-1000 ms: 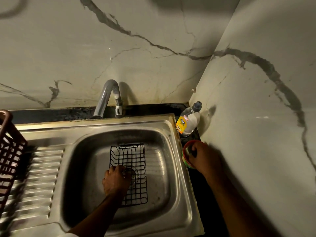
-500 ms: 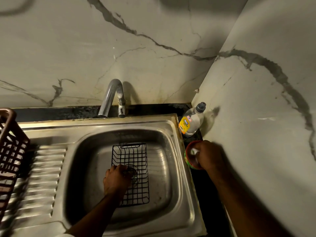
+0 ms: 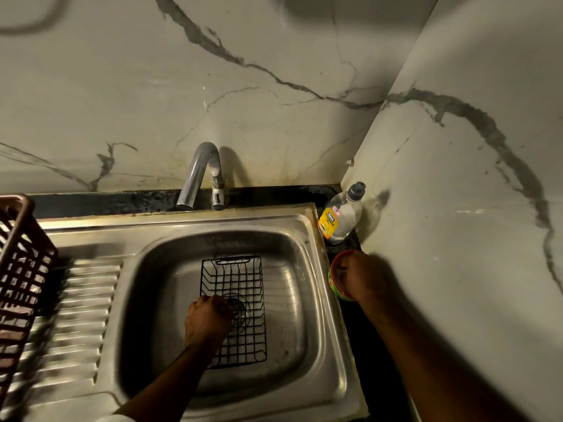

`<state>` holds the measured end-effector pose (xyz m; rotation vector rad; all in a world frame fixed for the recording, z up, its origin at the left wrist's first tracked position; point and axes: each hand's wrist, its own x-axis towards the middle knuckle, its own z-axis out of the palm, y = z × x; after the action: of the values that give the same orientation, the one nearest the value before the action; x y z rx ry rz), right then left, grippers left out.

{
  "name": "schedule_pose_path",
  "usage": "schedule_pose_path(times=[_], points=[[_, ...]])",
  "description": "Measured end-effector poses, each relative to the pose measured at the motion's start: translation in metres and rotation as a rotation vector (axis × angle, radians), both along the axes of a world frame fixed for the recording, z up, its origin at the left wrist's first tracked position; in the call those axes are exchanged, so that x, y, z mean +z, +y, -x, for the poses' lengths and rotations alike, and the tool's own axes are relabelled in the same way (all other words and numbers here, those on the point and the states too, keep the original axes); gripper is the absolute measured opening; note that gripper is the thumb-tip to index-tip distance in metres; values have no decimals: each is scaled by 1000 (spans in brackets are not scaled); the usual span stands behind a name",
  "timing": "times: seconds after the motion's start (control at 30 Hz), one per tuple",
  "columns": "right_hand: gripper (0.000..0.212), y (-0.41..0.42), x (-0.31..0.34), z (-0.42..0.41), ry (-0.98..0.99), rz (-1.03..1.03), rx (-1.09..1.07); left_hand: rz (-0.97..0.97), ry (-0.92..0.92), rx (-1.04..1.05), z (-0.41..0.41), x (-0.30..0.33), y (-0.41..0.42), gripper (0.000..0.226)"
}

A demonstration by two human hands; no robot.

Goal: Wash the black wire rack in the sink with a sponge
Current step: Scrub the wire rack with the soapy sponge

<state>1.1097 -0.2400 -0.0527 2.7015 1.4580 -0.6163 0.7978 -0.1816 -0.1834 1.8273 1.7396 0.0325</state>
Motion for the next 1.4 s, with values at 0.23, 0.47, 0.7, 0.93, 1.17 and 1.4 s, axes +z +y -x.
schedule_pose_path(times=[0.23, 0.47, 0.7, 0.93, 1.17, 1.4], points=[[42, -3, 3, -10, 83, 22, -81, 30, -92, 24, 8, -19, 6, 14], [36, -5, 16, 4, -33, 76, 79, 36, -68, 11, 17, -59, 14, 19], [54, -3, 2, -8, 19, 97, -55, 49, -66, 2, 9, -29, 10, 22], [59, -2, 12, -5, -92, 103, -37, 63, -88, 5, 12, -35, 13, 12], [45, -6, 15, -5, -225, 25, 19, 42, -85, 16, 13, -35, 12, 17], [49, -14, 1, 4, -145, 38, 3, -7, -119, -72, -5, -26, 3, 4]])
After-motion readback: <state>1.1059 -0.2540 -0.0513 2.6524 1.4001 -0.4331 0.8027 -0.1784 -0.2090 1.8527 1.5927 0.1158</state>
